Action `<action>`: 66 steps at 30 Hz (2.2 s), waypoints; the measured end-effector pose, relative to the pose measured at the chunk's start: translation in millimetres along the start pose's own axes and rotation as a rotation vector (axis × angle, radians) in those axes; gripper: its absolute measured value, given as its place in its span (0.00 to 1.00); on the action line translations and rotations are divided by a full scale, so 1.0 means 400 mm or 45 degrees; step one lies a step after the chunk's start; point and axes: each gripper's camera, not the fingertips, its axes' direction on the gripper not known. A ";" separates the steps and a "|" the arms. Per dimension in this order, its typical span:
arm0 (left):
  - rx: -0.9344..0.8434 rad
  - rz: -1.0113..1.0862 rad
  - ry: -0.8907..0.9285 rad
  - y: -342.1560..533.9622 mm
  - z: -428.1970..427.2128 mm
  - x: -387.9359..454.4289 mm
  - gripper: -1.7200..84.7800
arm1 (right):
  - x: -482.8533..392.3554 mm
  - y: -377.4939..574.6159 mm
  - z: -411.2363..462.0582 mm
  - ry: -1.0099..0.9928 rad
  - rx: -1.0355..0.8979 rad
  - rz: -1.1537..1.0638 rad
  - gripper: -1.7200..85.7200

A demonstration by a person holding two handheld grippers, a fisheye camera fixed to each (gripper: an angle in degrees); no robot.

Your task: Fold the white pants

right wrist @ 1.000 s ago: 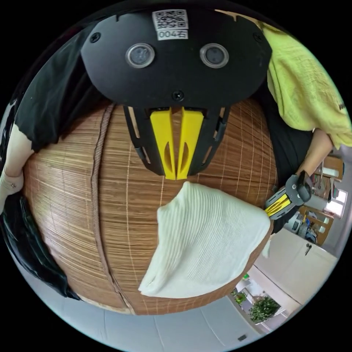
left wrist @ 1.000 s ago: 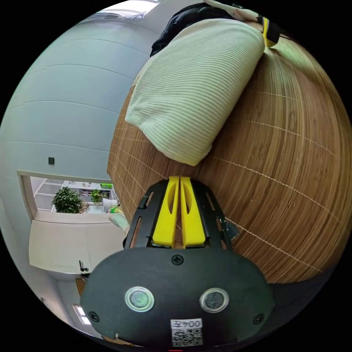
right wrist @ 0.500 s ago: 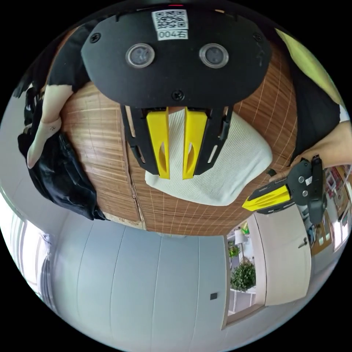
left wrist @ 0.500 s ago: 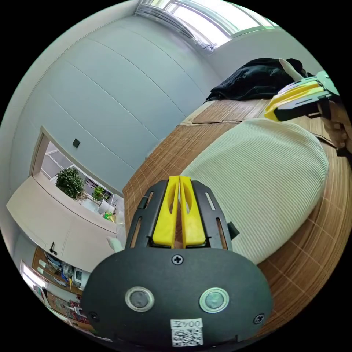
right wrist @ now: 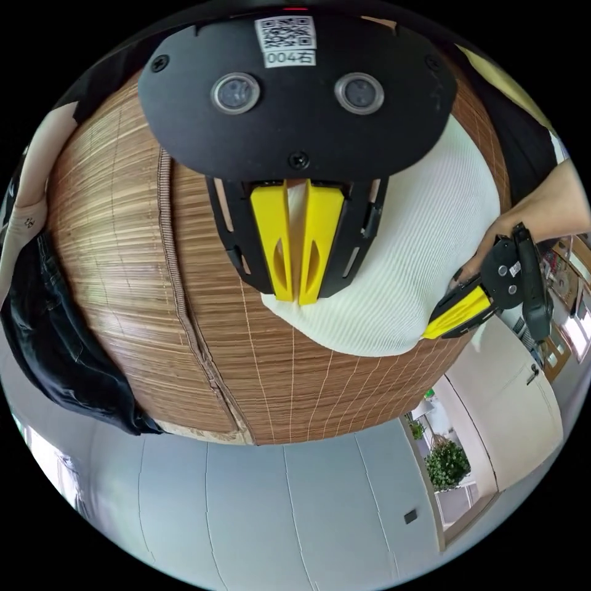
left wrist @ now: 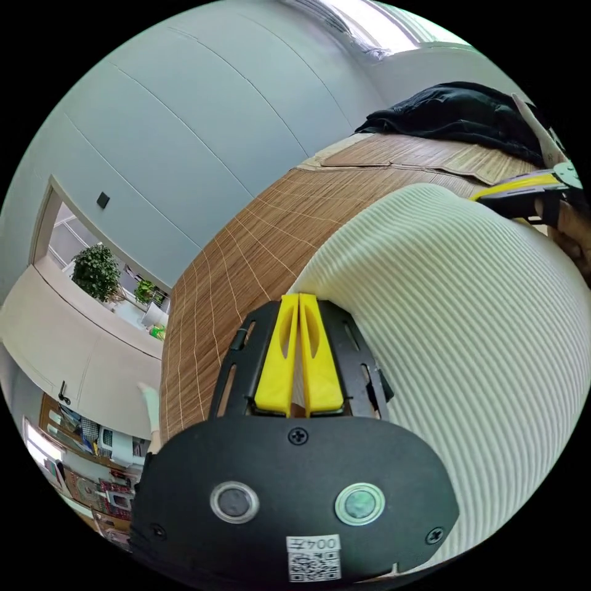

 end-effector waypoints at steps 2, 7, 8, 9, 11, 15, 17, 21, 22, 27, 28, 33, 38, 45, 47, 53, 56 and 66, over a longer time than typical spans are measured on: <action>0.016 0.017 -0.048 0.008 0.002 0.011 0.02 | -0.019 0.012 0.017 0.069 0.011 -0.040 0.06; -0.008 -0.005 0.051 0.009 0.028 -0.050 0.02 | 0.037 0.029 0.035 -0.044 0.020 0.025 0.07; -0.018 -0.024 0.092 0.007 0.033 -0.071 0.02 | 0.088 0.032 0.017 -0.163 0.025 0.101 0.08; -0.045 -0.091 0.204 0.004 0.041 -0.129 0.03 | 0.114 0.035 0.001 -0.218 0.022 0.146 0.08; -0.059 -0.140 0.322 0.003 0.009 -0.217 0.03 | 0.184 0.086 -0.106 -0.320 0.126 0.242 0.14; 0.112 -0.151 0.333 0.134 -0.231 -0.313 0.04 | 0.229 0.255 -0.220 -0.407 0.107 0.352 0.16; 0.160 -0.075 0.380 0.223 -0.335 -0.281 0.05 | 0.232 0.399 -0.230 -0.512 0.109 0.502 0.17; 0.206 0.252 0.276 0.431 -0.523 -0.063 0.10 | 0.220 0.563 -0.163 -0.661 0.101 0.727 0.20; 0.208 0.296 0.269 0.457 -0.540 -0.029 0.11 | 0.217 0.579 -0.133 -0.718 0.075 0.754 0.22; 0.250 0.671 0.137 0.639 -0.612 0.270 0.17 | 0.253 0.550 -0.039 -0.705 -0.023 0.722 0.25; 0.248 0.695 0.132 0.648 -0.610 0.295 0.17 | 0.271 0.548 -0.017 -0.742 -0.019 0.747 0.25; 0.223 0.812 0.040 0.646 -0.549 0.445 0.21 | 0.278 0.541 0.081 -0.866 -0.114 0.757 0.20; 0.202 0.899 -0.076 0.628 -0.484 0.533 0.23 | 0.304 0.527 0.092 -0.905 -0.131 0.715 0.14; 0.205 0.986 -0.261 0.625 -0.370 0.630 0.26 | 0.279 0.486 0.061 -1.034 -0.096 0.593 0.13; 0.187 0.980 -0.339 0.605 -0.314 0.638 0.26 | 0.263 0.472 0.051 -1.071 -0.088 0.553 0.13; 0.033 0.702 -0.235 0.495 -0.141 0.495 0.18 | 0.228 0.450 0.038 -1.118 -0.109 0.446 0.15; 0.035 0.572 -0.079 0.481 -0.130 0.385 0.15 | 0.302 0.473 0.025 -1.223 -0.013 0.536 0.24; 0.056 0.726 -0.011 0.713 -0.153 0.307 0.13 | 0.408 0.530 0.165 -1.538 -0.114 0.954 0.38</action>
